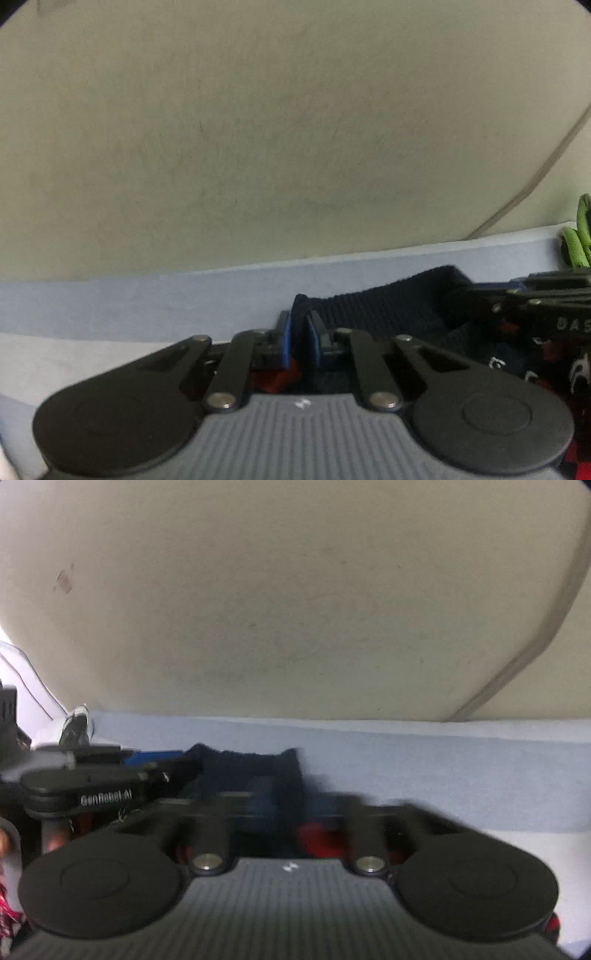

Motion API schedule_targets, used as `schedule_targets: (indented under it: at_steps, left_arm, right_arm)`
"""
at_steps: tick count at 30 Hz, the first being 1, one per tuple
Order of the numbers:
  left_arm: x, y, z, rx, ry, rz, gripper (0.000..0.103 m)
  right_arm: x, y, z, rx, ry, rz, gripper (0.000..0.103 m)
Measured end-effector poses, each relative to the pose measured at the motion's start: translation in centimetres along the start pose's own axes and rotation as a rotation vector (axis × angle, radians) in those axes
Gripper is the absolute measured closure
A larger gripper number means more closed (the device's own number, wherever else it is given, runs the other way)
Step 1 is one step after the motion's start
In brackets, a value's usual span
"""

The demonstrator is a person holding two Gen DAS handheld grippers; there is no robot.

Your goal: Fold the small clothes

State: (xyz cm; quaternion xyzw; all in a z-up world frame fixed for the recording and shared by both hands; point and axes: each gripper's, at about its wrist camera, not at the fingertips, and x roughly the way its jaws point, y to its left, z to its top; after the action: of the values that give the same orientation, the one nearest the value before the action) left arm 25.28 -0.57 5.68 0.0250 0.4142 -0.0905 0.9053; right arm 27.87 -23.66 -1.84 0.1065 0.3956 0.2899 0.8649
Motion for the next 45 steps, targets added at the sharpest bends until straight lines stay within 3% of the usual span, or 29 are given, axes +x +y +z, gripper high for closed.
schedule_targets:
  at_steps: [6, 12, 16, 19, 22, 24, 25, 27, 29, 30, 32, 36, 39, 43, 45]
  left_arm:
    - [-10.4, 0.3, -3.9, 0.005, -0.176, -0.104, 0.093]
    - [-22.0, 0.9, -13.6, 0.044, -0.29, -0.22, 0.093]
    - [-26.1, 1.1, -21.1, 0.059, -0.253, -0.284, 0.093]
    - [-26.3, 1.4, -25.6, 0.017, -0.19, -0.326, 0.093]
    - [-24.8, 1.5, -28.1, -0.025, -0.14, -0.344, 0.092]
    - [-24.0, 1.7, -28.9, -0.031, -0.124, -0.329, 0.084]
    - [-23.6, 1.5, -28.7, -0.027, -0.128, -0.31, 0.074]
    - [-23.8, 1.6, -28.7, -0.026, -0.12, -0.297, 0.074]
    - [-24.5, 1.5, -28.4, -0.026, -0.129, -0.305, 0.067]
    - [-25.3, 1.7, -28.4, -0.017, -0.157, -0.301, 0.063]
    - [-27.1, 2.4, -28.1, -0.023, -0.228, -0.277, 0.056]
    - [-28.6, 6.4, -26.8, -0.164, -0.31, -0.248, 0.056]
    - [-26.2, 8.1, -24.2, -0.26, -0.282, -0.266, 0.059]
    - [-20.3, 6.6, -20.6, -0.196, -0.179, -0.256, 0.076]
    - [-16.8, 5.1, -19.5, -0.128, -0.161, -0.136, 0.082]
  right_arm:
    - [-9.2, 4.2, -2.7, -0.1, -0.129, 0.072, 0.092]
    - [-19.5, 9.5, -11.2, -0.25, -0.212, 0.121, 0.092]
    - [-23.6, 12.1, -18.5, -0.277, -0.211, 0.131, 0.092]
    - [-24.4, 12.9, -23.1, -0.284, -0.215, 0.096, 0.092]
    - [-24.3, 12.6, -26.1, -0.204, -0.213, 0.085, 0.092]
    - [-23.0, 12.7, -27.3, -0.188, -0.205, 0.049, 0.091]
    - [-22.5, 12.7, -27.1, -0.19, -0.199, 0.015, 0.09]
    - [-21.7, 12.6, -26.9, -0.167, -0.196, -0.015, 0.08]
    - [-22.6, 12.8, -26.5, -0.173, -0.189, 0.014, 0.072]
    - [-23.5, 12.8, -26.3, -0.192, -0.199, 0.03, 0.064]
    - [-25.9, 12.6, -26.1, -0.221, -0.252, 0.081, 0.061]
    - [-28.7, 11.0, -24.3, -0.19, -0.378, 0.059, 0.061]
    - [-27.9, 10.0, -22.1, -0.137, -0.418, -0.01, 0.059]
    - [-24.3, 8.0, -20.4, -0.032, -0.378, 0.028, 0.059]
    - [-21.0, 7.2, -20.1, -0.007, -0.292, -0.025, 0.063]
